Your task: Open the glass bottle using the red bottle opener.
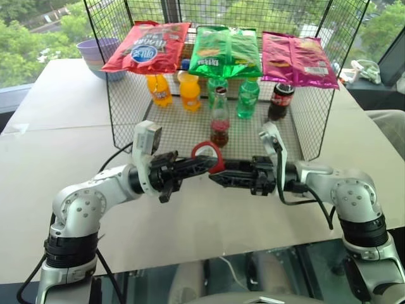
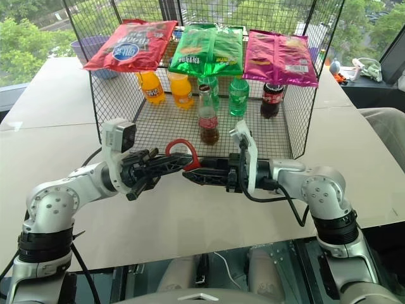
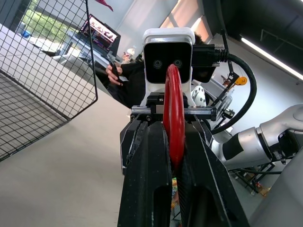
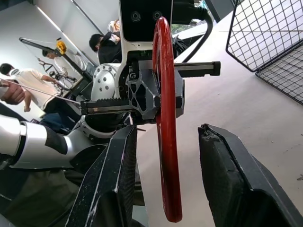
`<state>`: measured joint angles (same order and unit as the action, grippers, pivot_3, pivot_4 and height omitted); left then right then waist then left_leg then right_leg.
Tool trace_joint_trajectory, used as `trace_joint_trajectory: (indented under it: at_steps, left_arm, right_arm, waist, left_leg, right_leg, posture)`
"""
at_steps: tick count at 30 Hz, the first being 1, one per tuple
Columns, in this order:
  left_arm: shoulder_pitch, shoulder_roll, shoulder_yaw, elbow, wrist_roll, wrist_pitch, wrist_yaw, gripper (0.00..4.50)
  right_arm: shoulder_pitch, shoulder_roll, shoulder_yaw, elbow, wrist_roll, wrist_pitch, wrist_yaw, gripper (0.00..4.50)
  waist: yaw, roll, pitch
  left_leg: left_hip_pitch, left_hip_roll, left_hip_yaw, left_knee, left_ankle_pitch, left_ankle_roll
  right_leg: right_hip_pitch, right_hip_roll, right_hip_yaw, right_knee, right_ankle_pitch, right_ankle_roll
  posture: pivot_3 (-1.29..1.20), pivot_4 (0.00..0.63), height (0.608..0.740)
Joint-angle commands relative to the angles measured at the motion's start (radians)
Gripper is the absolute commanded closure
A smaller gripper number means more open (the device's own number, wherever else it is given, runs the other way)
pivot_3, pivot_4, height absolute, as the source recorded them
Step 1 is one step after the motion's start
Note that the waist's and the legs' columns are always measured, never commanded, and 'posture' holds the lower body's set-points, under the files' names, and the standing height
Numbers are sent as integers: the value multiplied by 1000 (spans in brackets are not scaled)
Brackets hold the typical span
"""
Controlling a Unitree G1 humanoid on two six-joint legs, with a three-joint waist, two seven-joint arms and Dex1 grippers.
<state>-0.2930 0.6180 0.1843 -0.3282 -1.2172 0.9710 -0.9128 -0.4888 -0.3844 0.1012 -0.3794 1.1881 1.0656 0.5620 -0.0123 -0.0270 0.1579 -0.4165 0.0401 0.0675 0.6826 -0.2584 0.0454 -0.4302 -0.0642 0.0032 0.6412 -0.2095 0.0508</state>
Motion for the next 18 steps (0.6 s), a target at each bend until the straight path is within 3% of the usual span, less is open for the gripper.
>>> trace_joint_trajectory:
  at_steps: [1,18]
  left_arm:
    - [-3,3,6,-28,-4,-19,-12,4500]
    - [-15,-5,1,-22,5,-32,-7,4500]
  right_arm:
    - [-17,0,-13,-29,14,0,11,2464]
    - [-32,3,0,-14,-10,4,33,2464]
  waist:
    - [0,0,0]
    - [0,0,0]
  left_leg:
    - [0,0,0,0,0,0]
    - [0,0,0,-1,0,0]
  right_leg:
    - [0,0,0,0,0,0]
    - [0,0,0,0,0,0]
  posture:
    - [0,150,740]
    - [0,150,740]
